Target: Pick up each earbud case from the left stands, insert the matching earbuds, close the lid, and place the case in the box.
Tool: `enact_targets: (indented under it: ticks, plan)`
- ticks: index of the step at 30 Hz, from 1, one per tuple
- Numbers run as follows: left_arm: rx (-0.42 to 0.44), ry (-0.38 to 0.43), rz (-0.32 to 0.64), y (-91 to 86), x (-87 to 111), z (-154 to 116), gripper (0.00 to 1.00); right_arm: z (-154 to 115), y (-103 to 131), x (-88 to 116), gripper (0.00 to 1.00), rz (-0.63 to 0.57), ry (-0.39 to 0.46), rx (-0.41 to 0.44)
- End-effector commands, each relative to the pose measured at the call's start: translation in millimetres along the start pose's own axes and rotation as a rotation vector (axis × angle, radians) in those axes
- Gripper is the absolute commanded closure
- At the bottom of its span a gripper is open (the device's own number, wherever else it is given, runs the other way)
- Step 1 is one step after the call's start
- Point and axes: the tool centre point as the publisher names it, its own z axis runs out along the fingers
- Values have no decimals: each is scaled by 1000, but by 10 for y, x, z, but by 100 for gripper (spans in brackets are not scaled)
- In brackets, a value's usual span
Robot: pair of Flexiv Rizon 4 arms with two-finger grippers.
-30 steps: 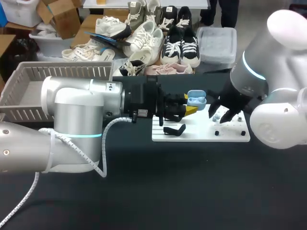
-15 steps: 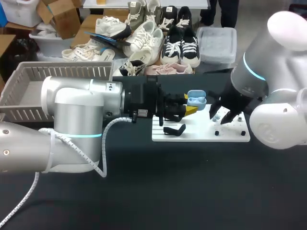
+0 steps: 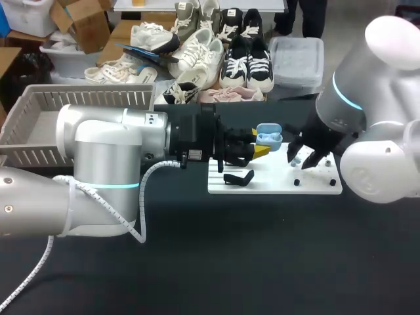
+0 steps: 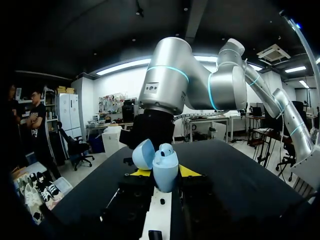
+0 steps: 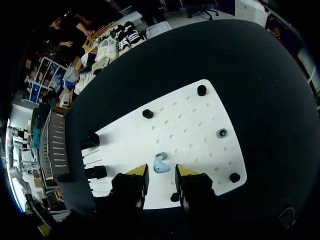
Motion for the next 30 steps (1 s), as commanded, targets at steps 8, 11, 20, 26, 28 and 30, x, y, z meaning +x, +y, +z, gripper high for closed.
enact_targets:
  ticks: [8, 11, 20, 26, 28, 30]
  plan:
    - [-7, -2, 1, -15, 6, 6, 100, 39, 27, 17, 74, 1, 4, 7]
    - [-7, -2, 1, -15, 6, 6, 100, 42, 30, 19, 75, 1, 4, 6]
    - [-7, -2, 1, -15, 6, 6, 100, 47, 36, -6, 73, 6, 1, 10]
    - [-7, -2, 1, -15, 6, 6, 100, 53, 29, -16, 77, 9, 0, 14]
    - [-7, -2, 1, -15, 6, 6, 100, 63, 20, -15, 84, 12, 2, 15]
    - [-7, -2, 1, -15, 6, 6, 100, 66, 17, -14, 85, 15, 3, 16]
